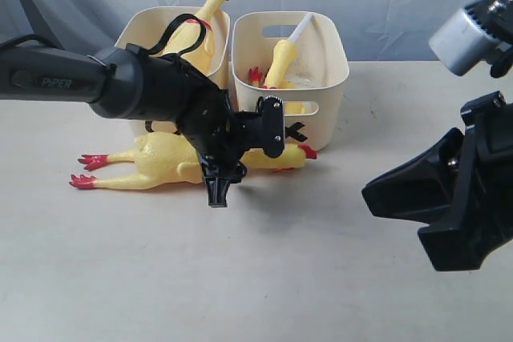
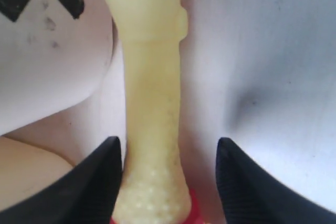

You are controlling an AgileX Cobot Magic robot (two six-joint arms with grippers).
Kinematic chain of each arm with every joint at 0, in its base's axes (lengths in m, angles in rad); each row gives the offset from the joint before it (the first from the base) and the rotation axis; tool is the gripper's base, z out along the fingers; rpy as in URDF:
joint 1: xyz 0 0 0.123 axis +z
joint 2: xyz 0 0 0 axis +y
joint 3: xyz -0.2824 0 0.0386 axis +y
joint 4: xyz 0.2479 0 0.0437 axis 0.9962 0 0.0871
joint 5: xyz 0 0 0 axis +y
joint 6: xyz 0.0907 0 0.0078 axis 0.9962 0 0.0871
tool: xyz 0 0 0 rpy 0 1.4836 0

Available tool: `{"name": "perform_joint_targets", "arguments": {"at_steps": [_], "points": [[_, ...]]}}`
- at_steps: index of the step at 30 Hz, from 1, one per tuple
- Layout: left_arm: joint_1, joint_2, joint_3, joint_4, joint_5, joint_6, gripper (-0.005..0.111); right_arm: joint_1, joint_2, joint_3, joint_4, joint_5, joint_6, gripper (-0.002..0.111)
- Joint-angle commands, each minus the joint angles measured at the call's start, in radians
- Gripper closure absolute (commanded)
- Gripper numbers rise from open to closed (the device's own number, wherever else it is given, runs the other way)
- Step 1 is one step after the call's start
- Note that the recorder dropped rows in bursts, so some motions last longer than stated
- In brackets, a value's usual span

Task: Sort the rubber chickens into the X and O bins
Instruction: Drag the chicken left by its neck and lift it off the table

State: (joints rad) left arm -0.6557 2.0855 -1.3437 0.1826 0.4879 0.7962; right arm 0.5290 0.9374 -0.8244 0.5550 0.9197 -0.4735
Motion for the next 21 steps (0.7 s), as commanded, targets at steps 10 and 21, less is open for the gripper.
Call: {"name": "perform_joint_targets", "arguments": {"at_steps": [10,21], "points": [[-0.005,0.003,0.001,-0.072,0.297,-0.008,0.104,-0.005,-0.004,0.005,-0.005,-0.011,-0.003,0.108],[-0.005,-0.045,0.001,-0.126,0.470,-0.012,0.107,-0.005,-0.004,0.005,-0.005,-0.013,-0.003,0.108]]}}
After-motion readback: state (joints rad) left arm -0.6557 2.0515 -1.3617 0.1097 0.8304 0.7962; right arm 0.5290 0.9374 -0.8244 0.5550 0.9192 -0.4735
